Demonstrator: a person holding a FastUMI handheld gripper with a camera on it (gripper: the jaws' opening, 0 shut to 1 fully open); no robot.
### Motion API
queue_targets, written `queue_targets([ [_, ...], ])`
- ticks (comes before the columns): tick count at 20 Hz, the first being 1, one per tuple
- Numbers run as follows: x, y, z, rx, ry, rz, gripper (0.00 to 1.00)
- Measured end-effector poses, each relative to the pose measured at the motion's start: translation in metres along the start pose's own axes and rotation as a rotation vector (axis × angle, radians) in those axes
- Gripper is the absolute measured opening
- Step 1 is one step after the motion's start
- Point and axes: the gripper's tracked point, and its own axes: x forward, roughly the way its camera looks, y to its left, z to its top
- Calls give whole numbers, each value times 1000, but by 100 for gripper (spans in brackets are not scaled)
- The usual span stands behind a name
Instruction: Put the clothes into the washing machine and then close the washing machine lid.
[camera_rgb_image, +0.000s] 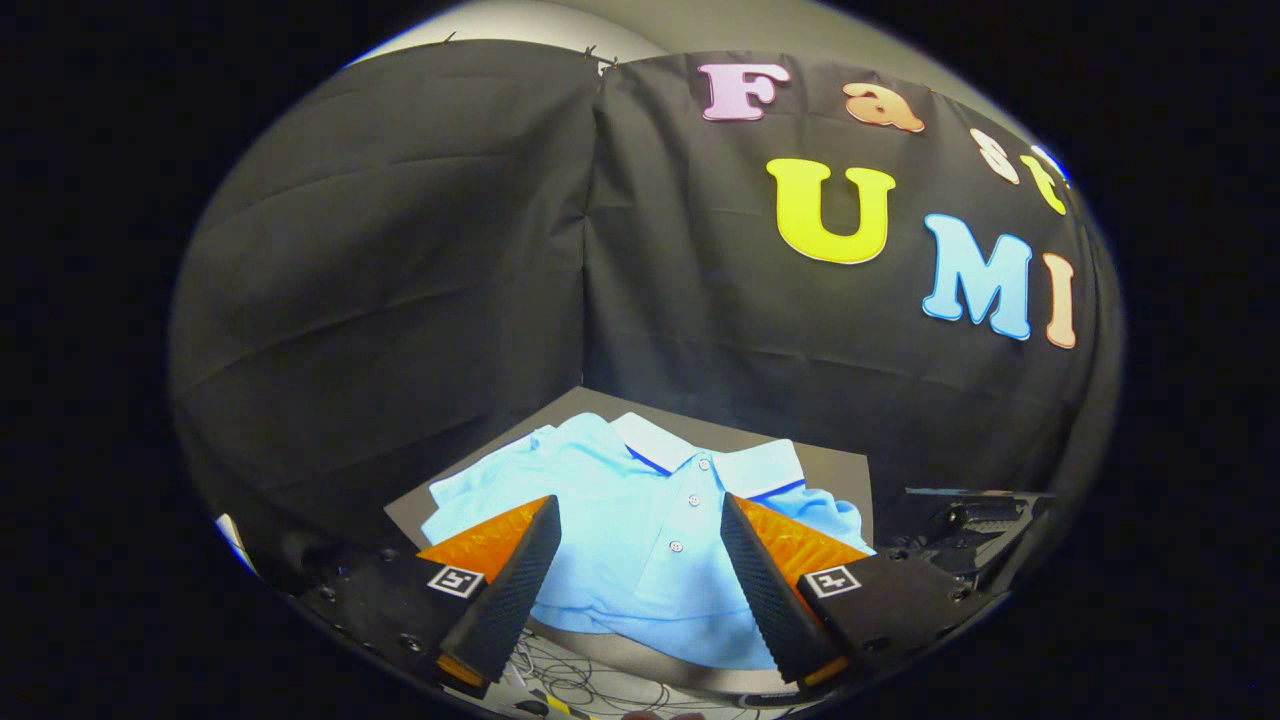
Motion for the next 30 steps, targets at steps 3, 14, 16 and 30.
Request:
queue_targets([
  [3, 19, -1, -17, -31, 33, -31, 100],
  [14, 44, -7, -41, -41, 65, -75, 100],
  [16, 44, -9, -50, 24, 63, -70, 100],
  [30, 44, 2, -43, 5, 100, -42, 16],
])
